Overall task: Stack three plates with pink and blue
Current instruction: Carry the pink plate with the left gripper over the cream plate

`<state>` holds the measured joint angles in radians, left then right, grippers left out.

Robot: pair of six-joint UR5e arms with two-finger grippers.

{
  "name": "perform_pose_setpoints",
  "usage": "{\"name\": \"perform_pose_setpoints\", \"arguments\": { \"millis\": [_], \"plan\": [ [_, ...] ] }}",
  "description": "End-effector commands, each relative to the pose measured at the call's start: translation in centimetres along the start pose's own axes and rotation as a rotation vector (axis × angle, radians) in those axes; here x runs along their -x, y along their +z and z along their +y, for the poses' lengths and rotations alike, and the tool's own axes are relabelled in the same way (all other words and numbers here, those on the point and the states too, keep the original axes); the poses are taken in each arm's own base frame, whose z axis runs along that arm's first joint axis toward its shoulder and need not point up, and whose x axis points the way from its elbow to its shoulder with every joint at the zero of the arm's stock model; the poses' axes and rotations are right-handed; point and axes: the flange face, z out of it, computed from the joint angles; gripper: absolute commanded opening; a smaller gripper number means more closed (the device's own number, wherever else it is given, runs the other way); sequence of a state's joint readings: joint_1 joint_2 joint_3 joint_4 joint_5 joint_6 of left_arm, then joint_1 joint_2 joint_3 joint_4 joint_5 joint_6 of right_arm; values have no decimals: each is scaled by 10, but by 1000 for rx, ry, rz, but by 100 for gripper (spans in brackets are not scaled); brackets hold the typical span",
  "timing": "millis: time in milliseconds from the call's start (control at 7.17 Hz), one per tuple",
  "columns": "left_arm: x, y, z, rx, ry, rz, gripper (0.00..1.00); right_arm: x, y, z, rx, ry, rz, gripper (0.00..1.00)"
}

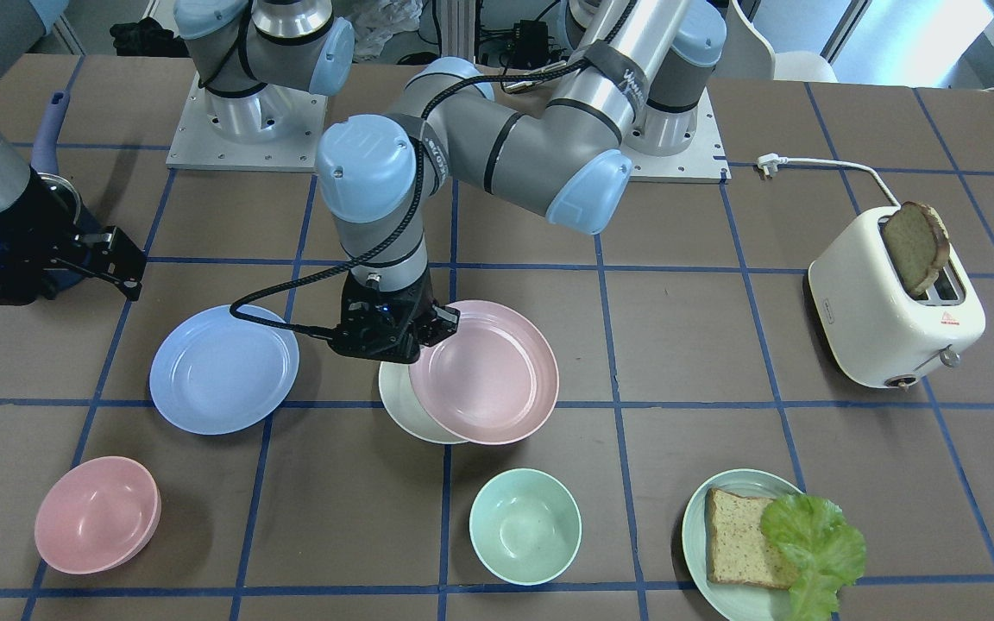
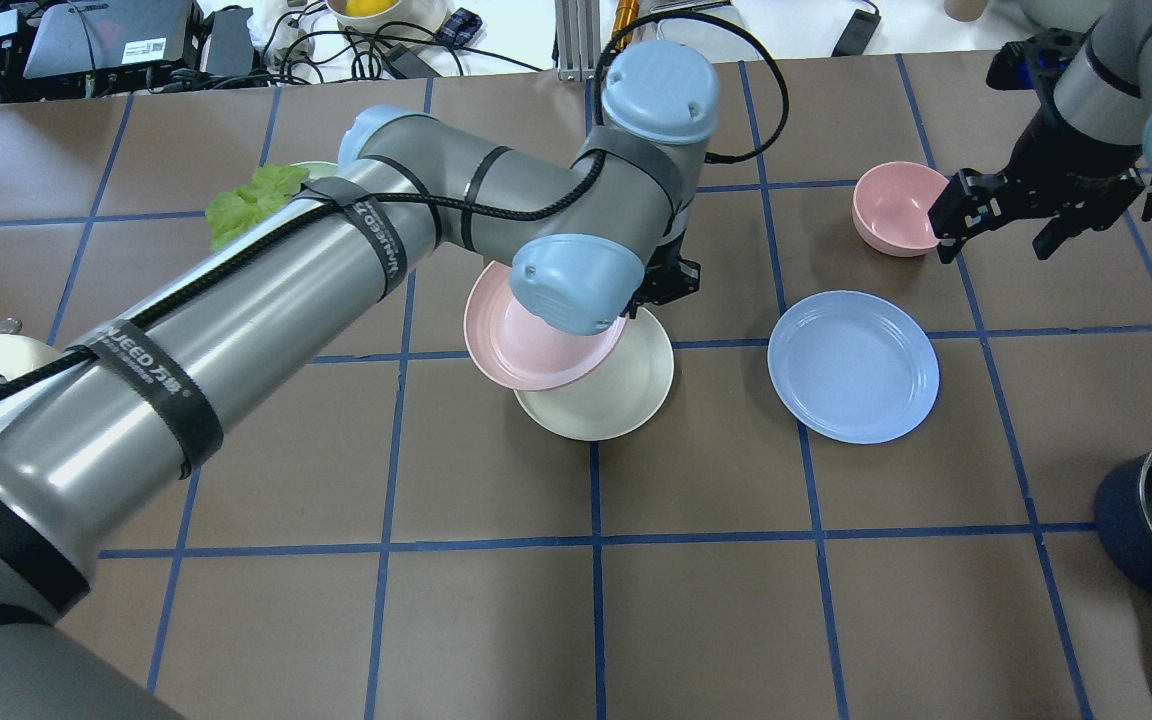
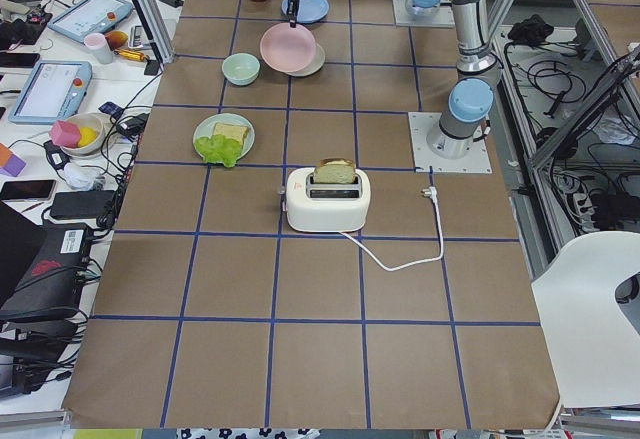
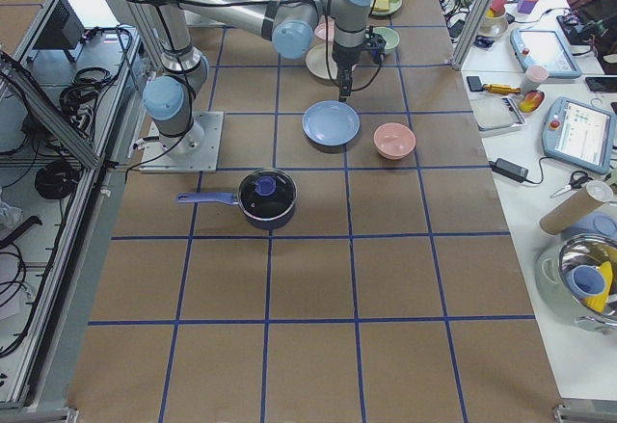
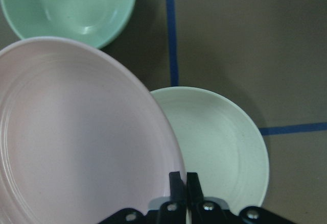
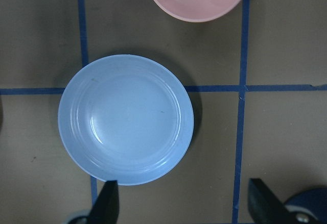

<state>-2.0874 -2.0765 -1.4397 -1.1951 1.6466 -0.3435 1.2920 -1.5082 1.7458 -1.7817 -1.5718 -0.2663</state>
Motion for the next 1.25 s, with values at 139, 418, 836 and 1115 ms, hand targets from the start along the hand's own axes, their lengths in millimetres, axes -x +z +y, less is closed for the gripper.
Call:
{"name": "perform_pose_setpoints", "arguments": {
  "millis": [139, 418, 836, 1115],
  "plan": [
    [-34, 43, 11, 70, 81, -27, 0, -21, 56, 14, 36, 44, -15, 91],
    [-68, 51, 37, 78, 145, -40, 0, -23, 85, 10, 35, 44, -13, 85],
    [-63, 63, 29, 59, 250, -116, 1, -31, 129, -13, 42, 41, -14, 77],
    [-58, 55, 20, 22, 232, -103, 99, -32, 139, -17, 45, 3, -17, 76]
  ]
}}
